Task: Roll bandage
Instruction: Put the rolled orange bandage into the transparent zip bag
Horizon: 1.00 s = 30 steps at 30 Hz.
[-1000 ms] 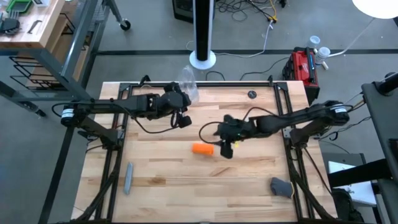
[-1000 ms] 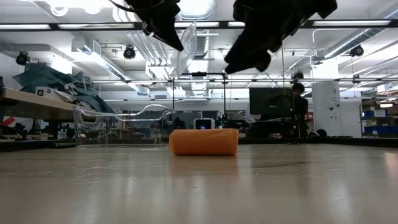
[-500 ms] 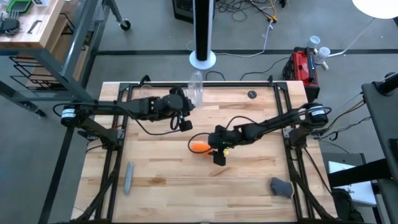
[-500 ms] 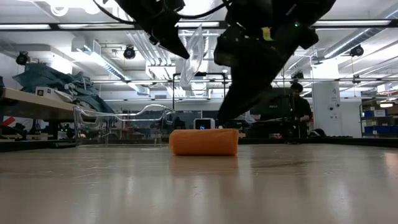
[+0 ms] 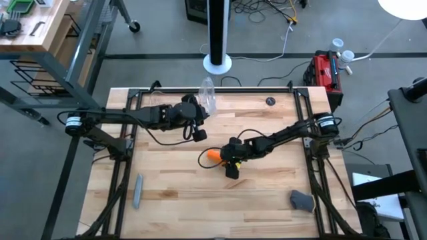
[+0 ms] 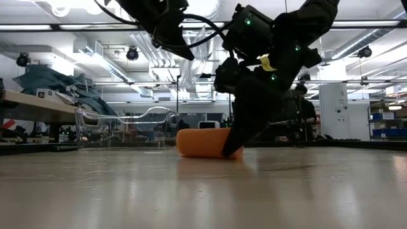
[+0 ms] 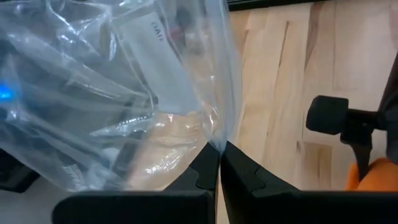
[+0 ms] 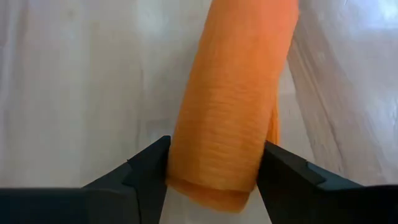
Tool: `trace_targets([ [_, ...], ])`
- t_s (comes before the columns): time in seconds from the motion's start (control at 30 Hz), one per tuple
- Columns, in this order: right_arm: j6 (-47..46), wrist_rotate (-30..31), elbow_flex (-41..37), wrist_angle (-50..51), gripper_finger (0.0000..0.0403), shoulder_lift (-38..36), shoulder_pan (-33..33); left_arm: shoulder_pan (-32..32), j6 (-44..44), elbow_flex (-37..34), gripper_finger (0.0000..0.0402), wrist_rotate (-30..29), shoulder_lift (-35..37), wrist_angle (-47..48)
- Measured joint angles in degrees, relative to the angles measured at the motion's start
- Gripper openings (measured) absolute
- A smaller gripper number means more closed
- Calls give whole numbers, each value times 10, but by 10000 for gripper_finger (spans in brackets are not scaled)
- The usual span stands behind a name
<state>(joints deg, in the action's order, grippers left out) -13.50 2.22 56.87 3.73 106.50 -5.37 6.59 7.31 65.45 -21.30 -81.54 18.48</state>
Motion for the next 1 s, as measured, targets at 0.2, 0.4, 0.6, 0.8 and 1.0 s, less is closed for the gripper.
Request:
trace_targets([
  [0.2, -4, 10, 0, -10, 173, 5, 0, 0, -29, 0, 0, 1, 0, 1],
  [0.4, -6, 28, -1, -20, 91, 3, -1, -4, -61, 0, 0, 3, 0, 18],
  [0.6, -14, 28, -2, -50, 42, -17, -6, -13, -73, 0, 0, 3, 1, 19],
  [0.8, -28, 24, -10, -58, 42, -77, -18, -13, -136, 0, 0, 71, 1, 41],
  [1.0, -71, 24, -29, -56, 42, -178, -22, -16, -193, 0, 0, 88, 3, 75],
])
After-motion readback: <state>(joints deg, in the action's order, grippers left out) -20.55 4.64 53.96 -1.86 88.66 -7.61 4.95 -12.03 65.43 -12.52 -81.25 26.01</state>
